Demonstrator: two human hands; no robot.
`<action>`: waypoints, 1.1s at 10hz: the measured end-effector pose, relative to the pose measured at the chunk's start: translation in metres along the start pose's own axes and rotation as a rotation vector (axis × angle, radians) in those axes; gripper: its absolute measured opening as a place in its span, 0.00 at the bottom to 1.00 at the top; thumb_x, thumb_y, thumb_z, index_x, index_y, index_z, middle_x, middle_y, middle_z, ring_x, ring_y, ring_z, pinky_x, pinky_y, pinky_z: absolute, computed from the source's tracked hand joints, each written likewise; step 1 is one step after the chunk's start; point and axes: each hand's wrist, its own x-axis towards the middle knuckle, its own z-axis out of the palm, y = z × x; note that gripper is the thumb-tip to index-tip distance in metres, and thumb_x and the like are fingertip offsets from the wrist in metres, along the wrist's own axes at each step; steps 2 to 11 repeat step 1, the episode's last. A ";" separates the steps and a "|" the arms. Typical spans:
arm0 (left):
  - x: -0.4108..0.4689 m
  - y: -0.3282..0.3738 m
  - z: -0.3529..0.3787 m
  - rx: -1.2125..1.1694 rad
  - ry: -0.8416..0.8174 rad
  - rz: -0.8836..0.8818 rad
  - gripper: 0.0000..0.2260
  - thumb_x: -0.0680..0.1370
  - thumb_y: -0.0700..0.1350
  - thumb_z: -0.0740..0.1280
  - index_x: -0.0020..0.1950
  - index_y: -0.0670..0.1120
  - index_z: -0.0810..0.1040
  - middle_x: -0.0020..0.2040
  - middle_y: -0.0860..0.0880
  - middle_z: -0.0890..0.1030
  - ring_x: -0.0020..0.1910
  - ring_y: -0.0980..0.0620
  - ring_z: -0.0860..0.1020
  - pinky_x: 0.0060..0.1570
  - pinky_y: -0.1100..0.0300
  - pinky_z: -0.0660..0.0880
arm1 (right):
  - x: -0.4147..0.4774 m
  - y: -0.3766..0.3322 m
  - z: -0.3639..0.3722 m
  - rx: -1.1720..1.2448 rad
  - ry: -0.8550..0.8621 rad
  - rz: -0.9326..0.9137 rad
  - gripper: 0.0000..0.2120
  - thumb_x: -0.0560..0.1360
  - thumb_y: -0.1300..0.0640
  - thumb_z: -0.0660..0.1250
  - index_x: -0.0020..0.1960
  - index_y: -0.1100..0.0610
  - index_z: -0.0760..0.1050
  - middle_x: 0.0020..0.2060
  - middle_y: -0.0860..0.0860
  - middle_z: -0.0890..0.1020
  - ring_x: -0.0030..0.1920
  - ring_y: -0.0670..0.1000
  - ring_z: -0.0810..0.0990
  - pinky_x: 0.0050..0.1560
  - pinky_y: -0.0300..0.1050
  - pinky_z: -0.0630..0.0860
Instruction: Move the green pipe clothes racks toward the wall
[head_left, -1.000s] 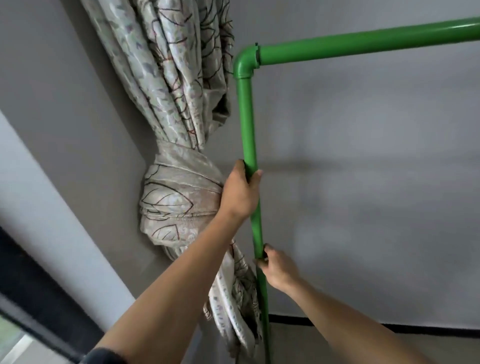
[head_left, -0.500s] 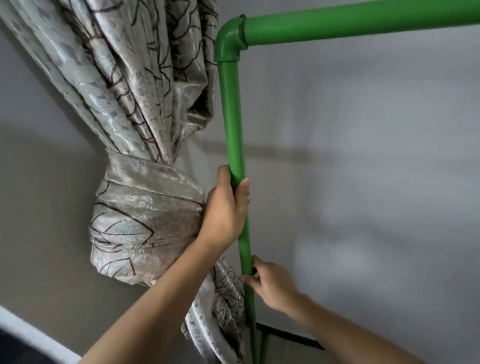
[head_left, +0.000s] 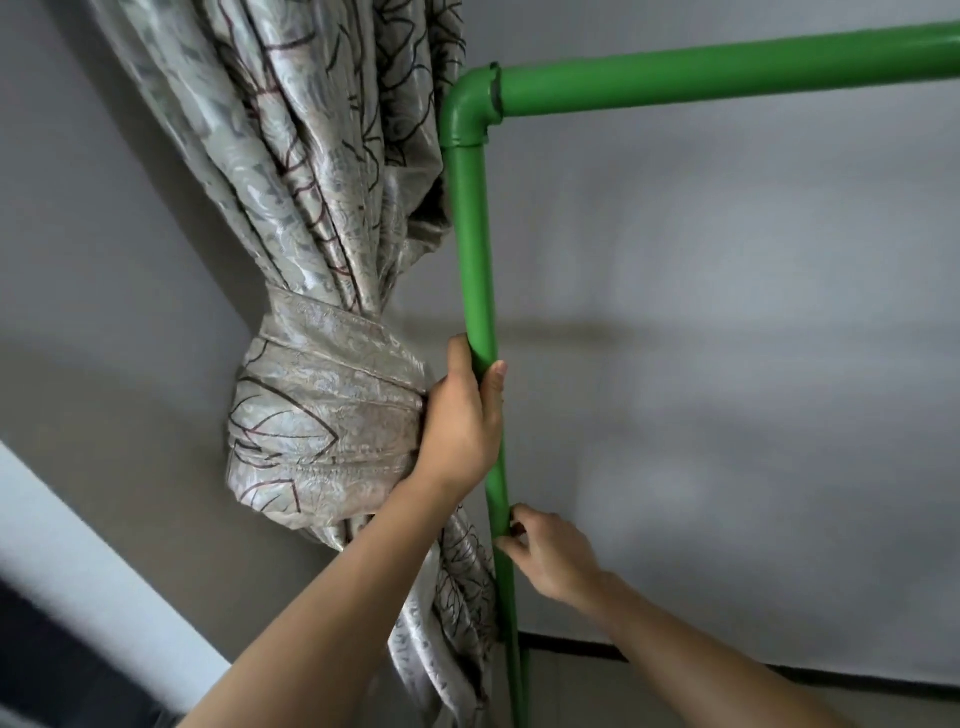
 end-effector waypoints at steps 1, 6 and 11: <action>-0.009 -0.007 -0.002 -0.001 -0.016 -0.057 0.07 0.79 0.44 0.59 0.53 0.42 0.66 0.37 0.39 0.77 0.35 0.38 0.77 0.35 0.39 0.76 | -0.031 0.000 -0.028 0.103 0.127 0.037 0.15 0.76 0.48 0.65 0.60 0.53 0.74 0.52 0.50 0.84 0.52 0.53 0.82 0.51 0.46 0.76; -0.009 -0.007 -0.002 -0.001 -0.016 -0.057 0.07 0.79 0.44 0.59 0.53 0.42 0.66 0.37 0.39 0.77 0.35 0.38 0.77 0.35 0.39 0.76 | -0.031 0.000 -0.028 0.103 0.127 0.037 0.15 0.76 0.48 0.65 0.60 0.53 0.74 0.52 0.50 0.84 0.52 0.53 0.82 0.51 0.46 0.76; -0.009 -0.007 -0.002 -0.001 -0.016 -0.057 0.07 0.79 0.44 0.59 0.53 0.42 0.66 0.37 0.39 0.77 0.35 0.38 0.77 0.35 0.39 0.76 | -0.031 0.000 -0.028 0.103 0.127 0.037 0.15 0.76 0.48 0.65 0.60 0.53 0.74 0.52 0.50 0.84 0.52 0.53 0.82 0.51 0.46 0.76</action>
